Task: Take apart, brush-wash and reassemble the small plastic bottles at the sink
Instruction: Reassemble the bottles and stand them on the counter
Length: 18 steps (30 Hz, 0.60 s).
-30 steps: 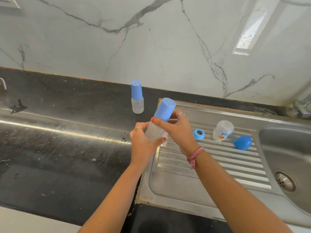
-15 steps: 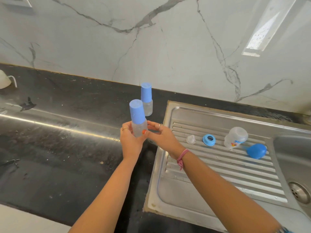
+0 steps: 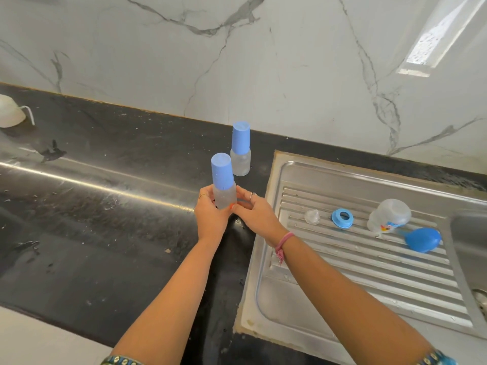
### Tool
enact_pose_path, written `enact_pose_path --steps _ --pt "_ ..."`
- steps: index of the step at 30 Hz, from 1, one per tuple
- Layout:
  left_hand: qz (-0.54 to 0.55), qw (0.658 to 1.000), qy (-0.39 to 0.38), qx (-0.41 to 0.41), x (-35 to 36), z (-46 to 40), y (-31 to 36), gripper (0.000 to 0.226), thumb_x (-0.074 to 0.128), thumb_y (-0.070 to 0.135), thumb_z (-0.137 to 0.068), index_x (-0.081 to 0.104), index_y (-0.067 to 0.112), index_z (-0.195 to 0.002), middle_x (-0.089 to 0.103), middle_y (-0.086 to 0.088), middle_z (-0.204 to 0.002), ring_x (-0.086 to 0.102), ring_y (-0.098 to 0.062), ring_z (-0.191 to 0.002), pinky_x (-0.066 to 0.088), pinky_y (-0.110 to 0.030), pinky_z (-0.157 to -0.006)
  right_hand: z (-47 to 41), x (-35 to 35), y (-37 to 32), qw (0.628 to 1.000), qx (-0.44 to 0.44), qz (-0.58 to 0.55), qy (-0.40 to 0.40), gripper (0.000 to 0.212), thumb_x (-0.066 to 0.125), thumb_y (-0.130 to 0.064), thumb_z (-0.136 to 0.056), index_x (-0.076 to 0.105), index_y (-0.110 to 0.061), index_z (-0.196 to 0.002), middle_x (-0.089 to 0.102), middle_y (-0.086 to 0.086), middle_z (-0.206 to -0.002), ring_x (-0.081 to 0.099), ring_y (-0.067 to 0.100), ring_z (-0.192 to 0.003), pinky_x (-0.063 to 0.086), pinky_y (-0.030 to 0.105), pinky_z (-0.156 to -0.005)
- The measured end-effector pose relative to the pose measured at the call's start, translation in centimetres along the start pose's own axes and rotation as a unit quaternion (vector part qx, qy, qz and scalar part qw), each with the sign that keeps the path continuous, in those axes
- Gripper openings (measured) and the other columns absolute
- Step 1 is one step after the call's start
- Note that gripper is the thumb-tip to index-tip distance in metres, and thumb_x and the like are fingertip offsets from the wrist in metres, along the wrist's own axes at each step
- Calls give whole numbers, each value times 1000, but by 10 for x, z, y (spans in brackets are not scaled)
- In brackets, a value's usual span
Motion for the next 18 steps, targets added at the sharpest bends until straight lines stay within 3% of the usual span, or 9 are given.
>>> enact_pose_path --steps 4,6,8,10,15,18 --pt "3 1000 -2 0 3 -1 -2 51 81 13 -76 48 24 -114 62 3 -113 60 -10 -98 43 -6 -71 3 -1 -3 1000 4 -8 -1 54 54 -12 -96 39 -20 -147 56 -4 -137 56 7 -113 44 21 -100" --pt "1 1000 1 -1 4 0 -4 57 82 13 -75 48 23 -119 59 0 -121 59 -11 -105 43 -7 -78 5 -2 -3 1000 11 -8 -1 56 55 -14 -96 35 -20 -148 52 -3 -141 54 11 -119 44 24 -101" --pt "-15 1000 10 -6 3 4 -6 72 84 15 -72 44 15 -132 50 -3 -131 53 -14 -115 41 -14 -89 8 -5 -1 1000 22 -9 10 60 58 -16 -96 32 -18 -150 46 0 -147 49 16 -130 41 30 -105" --pt "-28 999 33 -17 -1 12 -7 88 88 20 -67 39 9 -139 42 -2 -129 47 -17 -119 40 -23 -95 12 -12 2 999 27 -14 21 63 61 -19 -94 32 -17 -150 44 1 -148 46 17 -133 42 30 -104" --pt "-49 993 107 -3 -3 45 6 80 92 15 -59 41 2 -119 40 -9 -115 35 -19 -105 40 -36 -94 31 -39 10 998 18 9 58 57 61 -20 -94 38 -16 -146 49 2 -144 48 17 -130 42 35 -108" --pt "-36 995 91 16 12 68 16 73 89 12 -62 39 3 -114 35 -6 -112 33 -19 -102 42 -47 -95 48 -62 15 996 3 33 81 53 60 -19 -94 41 -15 -144 51 2 -141 48 16 -130 40 32 -109"
Point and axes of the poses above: each hand's wrist, its own z-axis away from the middle knuckle, its own x-axis out of the palm, y = z × x, the point moved 5 cm from there along -z, towards the middle knuckle
